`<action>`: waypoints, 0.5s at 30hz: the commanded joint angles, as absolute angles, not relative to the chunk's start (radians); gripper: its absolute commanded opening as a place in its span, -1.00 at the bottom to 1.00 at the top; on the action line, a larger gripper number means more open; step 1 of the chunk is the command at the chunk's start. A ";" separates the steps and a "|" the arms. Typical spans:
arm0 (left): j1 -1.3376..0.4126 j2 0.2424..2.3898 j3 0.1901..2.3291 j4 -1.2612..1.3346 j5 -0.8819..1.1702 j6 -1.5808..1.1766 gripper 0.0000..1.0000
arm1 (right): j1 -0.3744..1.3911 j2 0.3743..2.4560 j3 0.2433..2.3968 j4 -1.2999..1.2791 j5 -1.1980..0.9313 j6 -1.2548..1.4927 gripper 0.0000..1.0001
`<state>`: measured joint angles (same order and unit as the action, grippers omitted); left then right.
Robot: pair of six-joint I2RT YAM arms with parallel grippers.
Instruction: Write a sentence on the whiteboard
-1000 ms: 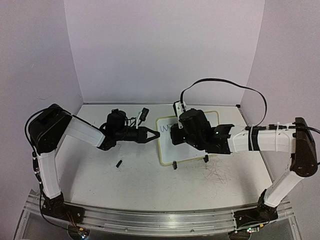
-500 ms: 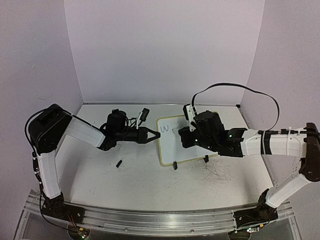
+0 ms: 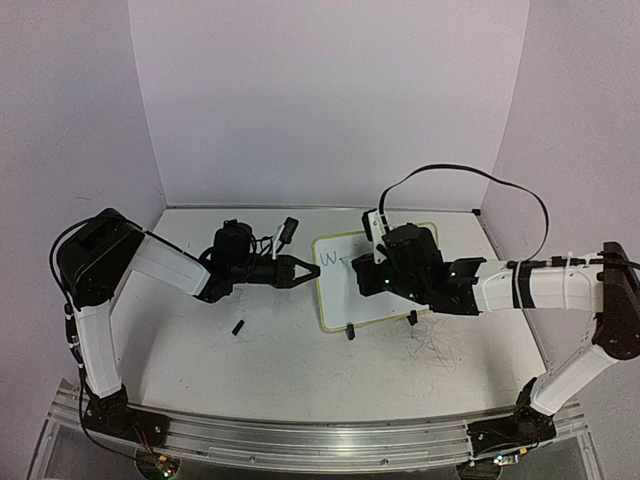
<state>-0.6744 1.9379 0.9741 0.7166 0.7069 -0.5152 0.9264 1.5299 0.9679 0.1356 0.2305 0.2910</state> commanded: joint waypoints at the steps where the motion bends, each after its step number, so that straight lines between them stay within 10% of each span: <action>1: -0.683 1.896 0.968 0.701 0.710 -0.526 -1.00 | 0.926 1.533 1.002 0.175 0.264 0.304 -1.00; 15: -0.684 1.896 0.974 0.695 0.715 -0.523 -1.00 | 0.926 1.550 1.016 0.170 0.297 0.309 -1.00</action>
